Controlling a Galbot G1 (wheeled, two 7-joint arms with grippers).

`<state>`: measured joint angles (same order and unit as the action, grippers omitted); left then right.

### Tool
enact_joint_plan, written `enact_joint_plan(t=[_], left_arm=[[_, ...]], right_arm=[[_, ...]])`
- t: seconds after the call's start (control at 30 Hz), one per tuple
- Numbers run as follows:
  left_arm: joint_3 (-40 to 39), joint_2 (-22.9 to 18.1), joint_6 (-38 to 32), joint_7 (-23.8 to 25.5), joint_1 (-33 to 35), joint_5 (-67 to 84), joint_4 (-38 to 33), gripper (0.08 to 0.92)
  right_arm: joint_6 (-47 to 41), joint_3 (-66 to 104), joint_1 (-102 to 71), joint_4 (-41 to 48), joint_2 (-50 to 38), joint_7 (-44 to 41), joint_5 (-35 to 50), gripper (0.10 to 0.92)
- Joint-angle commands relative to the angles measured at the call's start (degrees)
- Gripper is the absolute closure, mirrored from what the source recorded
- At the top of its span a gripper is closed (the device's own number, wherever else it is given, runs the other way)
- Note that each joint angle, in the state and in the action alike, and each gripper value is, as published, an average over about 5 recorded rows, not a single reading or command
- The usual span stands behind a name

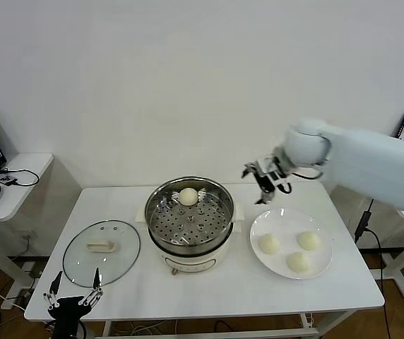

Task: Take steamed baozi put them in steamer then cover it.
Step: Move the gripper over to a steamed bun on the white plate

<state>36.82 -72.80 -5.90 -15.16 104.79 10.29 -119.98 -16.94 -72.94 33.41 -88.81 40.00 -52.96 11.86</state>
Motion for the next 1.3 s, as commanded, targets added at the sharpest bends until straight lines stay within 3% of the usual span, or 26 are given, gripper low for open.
enact_joint_plan(t=[0.03, 0.47, 0.73, 1.3], left_arm=[[-0.20, -0.18, -0.04, -0.03, -0.09, -0.06, 0.53, 0.177], [0.81, -0.22, 0.05, -0.01, 0.08, -0.06, 1.25, 0.177], [1.10, -0.43, 0.04, 0.09, -0.03, -0.03, 1.77, 0.177], [0.94, -0.45, 0.10, 0.01, -0.94, -0.05, 2.82, 0.177]], right_arm=[[-7.26, 1.93, -8.03, -5.00, -9.69, -0.87, -2.54, 0.203], [-2.67, 12.34, -25.82, 5.19, -3.64, -0.73, -10.52, 0.203], [-0.93, 14.36, -27.96, 11.81, 1.92, 0.21, -11.89, 0.203], [0.87, 15.91, -30.97, 17.52, 7.62, 0.88, -14.12, 0.202]])
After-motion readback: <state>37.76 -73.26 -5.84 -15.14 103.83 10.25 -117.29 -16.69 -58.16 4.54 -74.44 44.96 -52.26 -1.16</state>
